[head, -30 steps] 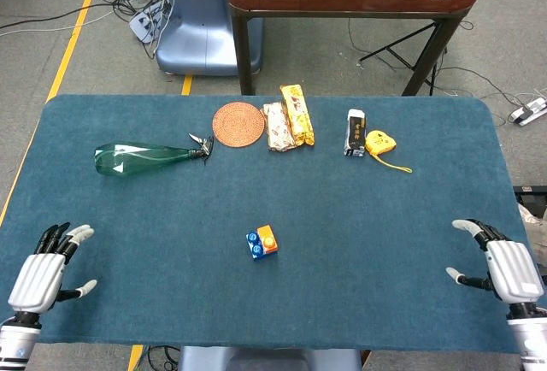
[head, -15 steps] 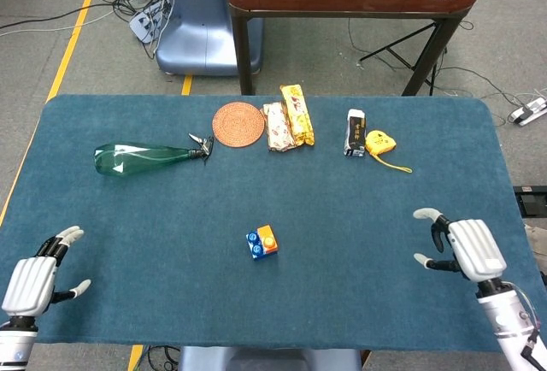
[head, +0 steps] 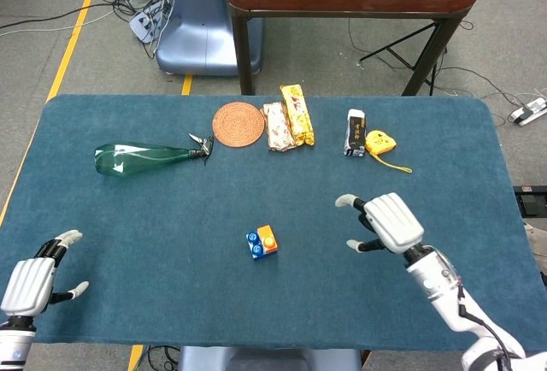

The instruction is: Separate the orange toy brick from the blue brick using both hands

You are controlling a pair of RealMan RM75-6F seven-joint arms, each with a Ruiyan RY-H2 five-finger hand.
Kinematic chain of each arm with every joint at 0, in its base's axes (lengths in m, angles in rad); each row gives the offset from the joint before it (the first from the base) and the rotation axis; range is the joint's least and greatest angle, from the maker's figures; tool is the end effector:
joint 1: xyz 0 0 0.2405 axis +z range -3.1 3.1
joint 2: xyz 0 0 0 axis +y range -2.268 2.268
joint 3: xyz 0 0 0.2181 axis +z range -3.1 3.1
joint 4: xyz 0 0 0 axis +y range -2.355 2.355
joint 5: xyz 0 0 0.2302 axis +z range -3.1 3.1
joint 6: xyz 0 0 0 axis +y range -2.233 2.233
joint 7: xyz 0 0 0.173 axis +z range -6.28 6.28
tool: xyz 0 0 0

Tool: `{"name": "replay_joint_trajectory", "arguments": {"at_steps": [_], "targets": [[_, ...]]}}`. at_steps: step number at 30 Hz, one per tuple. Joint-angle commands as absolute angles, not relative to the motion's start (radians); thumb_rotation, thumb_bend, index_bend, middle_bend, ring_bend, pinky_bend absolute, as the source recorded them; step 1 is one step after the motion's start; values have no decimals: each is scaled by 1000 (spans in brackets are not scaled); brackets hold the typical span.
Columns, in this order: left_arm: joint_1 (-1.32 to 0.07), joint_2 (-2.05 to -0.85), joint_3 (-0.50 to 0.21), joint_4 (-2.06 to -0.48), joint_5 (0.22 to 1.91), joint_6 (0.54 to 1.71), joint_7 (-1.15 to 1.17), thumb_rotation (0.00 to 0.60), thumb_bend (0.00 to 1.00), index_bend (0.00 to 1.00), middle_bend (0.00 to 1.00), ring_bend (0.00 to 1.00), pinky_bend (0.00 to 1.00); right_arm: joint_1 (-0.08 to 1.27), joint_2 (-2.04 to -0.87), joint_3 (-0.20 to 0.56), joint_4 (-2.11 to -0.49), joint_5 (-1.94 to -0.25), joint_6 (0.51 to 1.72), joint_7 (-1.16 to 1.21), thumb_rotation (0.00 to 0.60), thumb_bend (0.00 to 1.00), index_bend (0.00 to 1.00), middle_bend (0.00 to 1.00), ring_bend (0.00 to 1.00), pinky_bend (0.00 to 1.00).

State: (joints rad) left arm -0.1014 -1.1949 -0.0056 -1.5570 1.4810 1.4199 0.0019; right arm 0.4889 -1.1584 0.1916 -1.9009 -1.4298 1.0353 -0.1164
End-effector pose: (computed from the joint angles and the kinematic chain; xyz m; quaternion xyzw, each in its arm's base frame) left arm -0.2950 0.2027 0.0903 -0.6088 -0.4237 -0.3626 0.5642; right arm -0.1105 -0.2890 0.0431 0.7189 -0.3922 0.4455 0.3618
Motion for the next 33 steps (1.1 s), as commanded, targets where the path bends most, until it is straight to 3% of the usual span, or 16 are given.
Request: {"name": "replay_joint_trajectory", "arguments": {"at_steps": [1, 15, 33], "targets": [[-101, -1194, -5, -1557, 1481, 1420, 1, 600, 0, 233, 193, 228, 584, 538, -1217, 208, -1905, -1385, 992, -172, 600, 0, 319, 985, 1000, 1000], [-98, -1196, -2, -1551, 1478, 1415, -3, 600, 0, 233, 193, 228, 586, 671, -1455, 202, -1842, -1271, 953, -374, 600, 0, 318, 995, 1000, 1000], [-89, -1206, 5, -1529, 1477, 1413, -19, 600, 0, 233, 193, 229, 587, 792, -1601, 207, -1734, -1110, 913, -492, 600, 0, 287, 995, 1000, 1000]]}}
